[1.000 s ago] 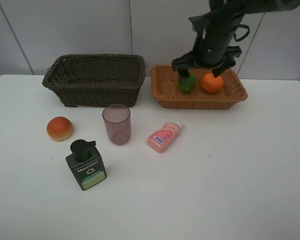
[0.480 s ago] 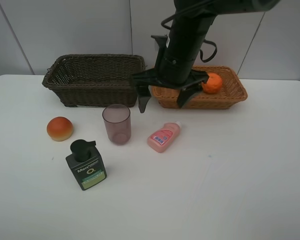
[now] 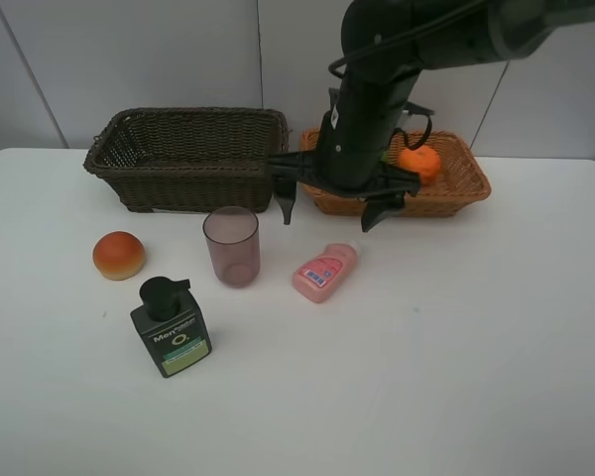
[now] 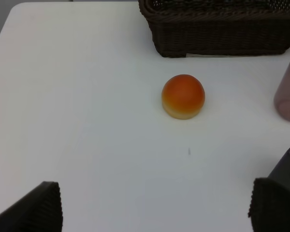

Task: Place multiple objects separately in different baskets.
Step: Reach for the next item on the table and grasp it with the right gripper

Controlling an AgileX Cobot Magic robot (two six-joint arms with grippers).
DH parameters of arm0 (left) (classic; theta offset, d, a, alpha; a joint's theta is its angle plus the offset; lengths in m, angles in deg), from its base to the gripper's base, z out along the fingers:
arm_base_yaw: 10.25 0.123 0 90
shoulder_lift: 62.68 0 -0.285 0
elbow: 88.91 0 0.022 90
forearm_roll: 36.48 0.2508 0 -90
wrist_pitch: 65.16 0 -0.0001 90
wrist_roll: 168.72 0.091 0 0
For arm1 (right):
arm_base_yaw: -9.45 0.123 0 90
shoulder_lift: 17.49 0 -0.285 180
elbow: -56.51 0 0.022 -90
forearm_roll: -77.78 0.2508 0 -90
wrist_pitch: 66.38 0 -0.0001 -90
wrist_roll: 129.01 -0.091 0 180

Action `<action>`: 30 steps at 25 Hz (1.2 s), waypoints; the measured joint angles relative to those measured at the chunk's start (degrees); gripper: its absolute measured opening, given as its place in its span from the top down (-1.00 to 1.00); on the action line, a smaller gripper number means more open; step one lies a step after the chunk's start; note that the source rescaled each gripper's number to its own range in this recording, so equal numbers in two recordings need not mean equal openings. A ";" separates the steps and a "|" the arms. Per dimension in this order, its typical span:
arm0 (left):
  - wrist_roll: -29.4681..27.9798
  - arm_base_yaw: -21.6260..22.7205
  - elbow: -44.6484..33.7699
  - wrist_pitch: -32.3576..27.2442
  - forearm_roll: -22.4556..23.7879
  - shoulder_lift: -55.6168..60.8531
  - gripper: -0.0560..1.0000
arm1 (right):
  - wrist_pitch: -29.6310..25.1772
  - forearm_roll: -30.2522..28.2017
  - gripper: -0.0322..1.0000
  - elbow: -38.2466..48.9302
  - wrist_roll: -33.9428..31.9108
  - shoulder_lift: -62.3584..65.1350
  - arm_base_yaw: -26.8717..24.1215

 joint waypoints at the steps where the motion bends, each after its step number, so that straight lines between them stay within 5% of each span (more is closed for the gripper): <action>1: 0.00 0.00 0.00 0.00 0.00 0.00 -1.00 | 1.62 0.00 -0.92 0.76 -1.65 -0.26 -0.12; 20: 0.00 0.00 0.00 0.04 0.00 0.00 -1.00 | 7.06 -1.75 -0.92 1.38 -16.98 -7.84 -3.37; 30: 0.00 0.00 0.00 0.04 0.00 0.00 -1.00 | 7.42 -0.93 -0.51 1.38 -18.84 -11.81 -3.54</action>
